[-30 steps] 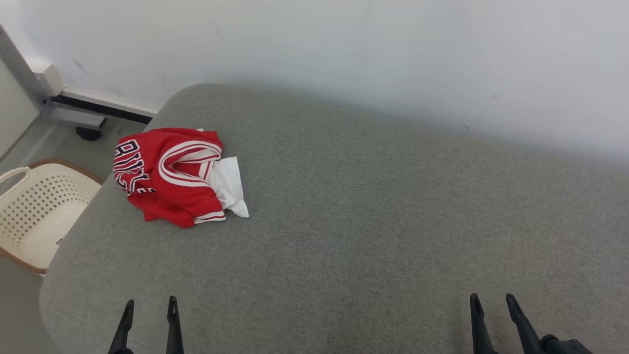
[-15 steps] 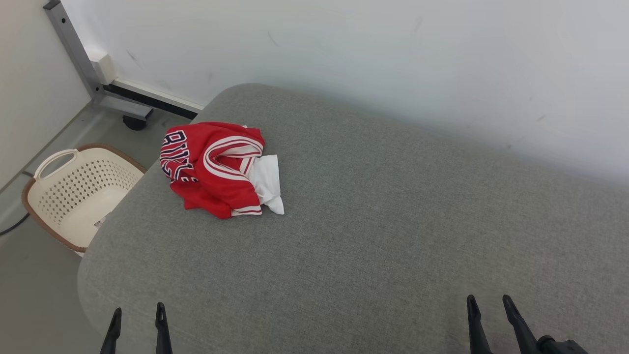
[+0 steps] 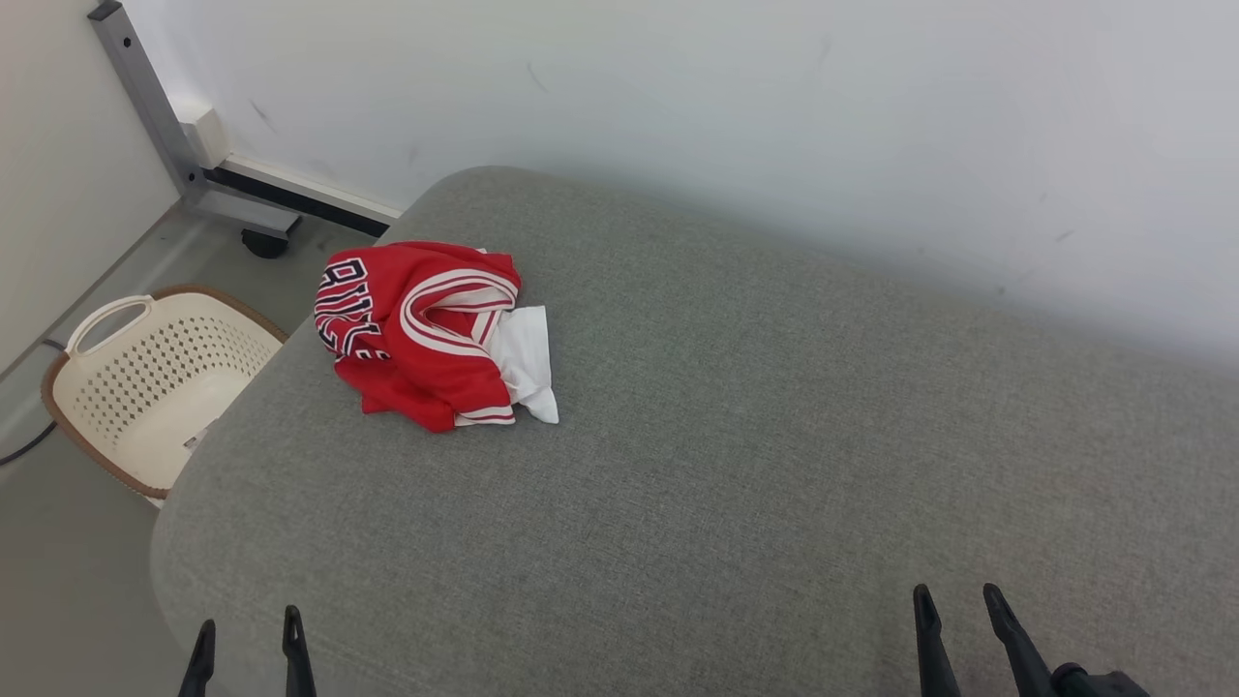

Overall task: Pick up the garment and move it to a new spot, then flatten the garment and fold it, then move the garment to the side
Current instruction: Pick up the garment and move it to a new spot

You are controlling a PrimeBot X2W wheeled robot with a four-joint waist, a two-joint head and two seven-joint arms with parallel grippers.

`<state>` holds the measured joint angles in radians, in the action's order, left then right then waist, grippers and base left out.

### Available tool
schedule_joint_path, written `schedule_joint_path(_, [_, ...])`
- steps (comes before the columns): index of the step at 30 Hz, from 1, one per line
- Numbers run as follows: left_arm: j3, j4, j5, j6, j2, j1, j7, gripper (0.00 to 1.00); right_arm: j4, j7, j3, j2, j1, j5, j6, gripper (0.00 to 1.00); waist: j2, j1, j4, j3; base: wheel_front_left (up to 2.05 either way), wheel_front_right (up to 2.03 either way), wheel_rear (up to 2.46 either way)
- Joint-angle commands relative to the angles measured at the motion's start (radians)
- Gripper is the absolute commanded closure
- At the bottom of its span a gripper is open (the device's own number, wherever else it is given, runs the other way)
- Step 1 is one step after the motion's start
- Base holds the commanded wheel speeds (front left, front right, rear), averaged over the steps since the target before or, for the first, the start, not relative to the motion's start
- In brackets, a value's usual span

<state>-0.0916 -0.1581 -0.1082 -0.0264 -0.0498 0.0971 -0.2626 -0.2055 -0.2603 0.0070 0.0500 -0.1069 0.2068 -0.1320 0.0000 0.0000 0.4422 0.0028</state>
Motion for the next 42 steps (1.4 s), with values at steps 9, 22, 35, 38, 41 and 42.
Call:
schedule_joint_path(9, [-0.062, -0.003, -0.012, -0.020, -0.002, -0.107, -0.004, 0.00, 0.015, -0.005, 0.003, -0.001, 0.036, -0.020, 0.002, 0.00, 0.0000, 0.0000, -0.083, 0.046, 0.00, 0.00, 0.00])
schedule_joint_path(22, [-0.160, -0.163, -0.032, -0.069, -0.086, -0.441, -0.004, 0.00, 0.039, -0.005, 0.026, -0.001, 0.151, -0.030, 0.002, 0.00, 0.0000, 0.0000, -0.282, 0.195, 0.00, 0.00, 0.00])
schedule_joint_path(35, [-0.195, -0.381, -0.045, -0.081, -0.235, -0.683, 0.008, 0.00, 0.039, -0.005, 0.043, -0.001, 0.250, 0.006, 0.002, 0.00, 0.0000, 0.0000, -0.428, 0.310, 0.00, 0.00, 0.00])
schedule_joint_path(38, [-0.197, -0.451, -0.054, -0.084, -0.267, -0.728, 0.025, 0.00, 0.037, -0.005, 0.049, -0.001, 0.270, 0.011, 0.002, 0.00, 0.0000, 0.0000, -0.451, 0.333, 0.00, 0.00, 0.00])
schedule_joint_path(41, [-0.201, -0.520, -0.064, -0.085, -0.297, -0.764, 0.056, 0.00, 0.034, -0.005, 0.050, -0.001, 0.283, 0.015, 0.002, 0.00, 0.0000, 0.0000, -0.466, 0.347, 0.00, 0.00, 0.00])
schedule_joint_path(42, [-0.204, -0.539, -0.063, -0.081, -0.307, -0.776, 0.065, 0.00, 0.034, -0.005, 0.052, -0.001, 0.288, 0.016, 0.002, 0.00, 0.0000, 0.0000, -0.471, 0.351, 0.00, 0.00, 0.00])
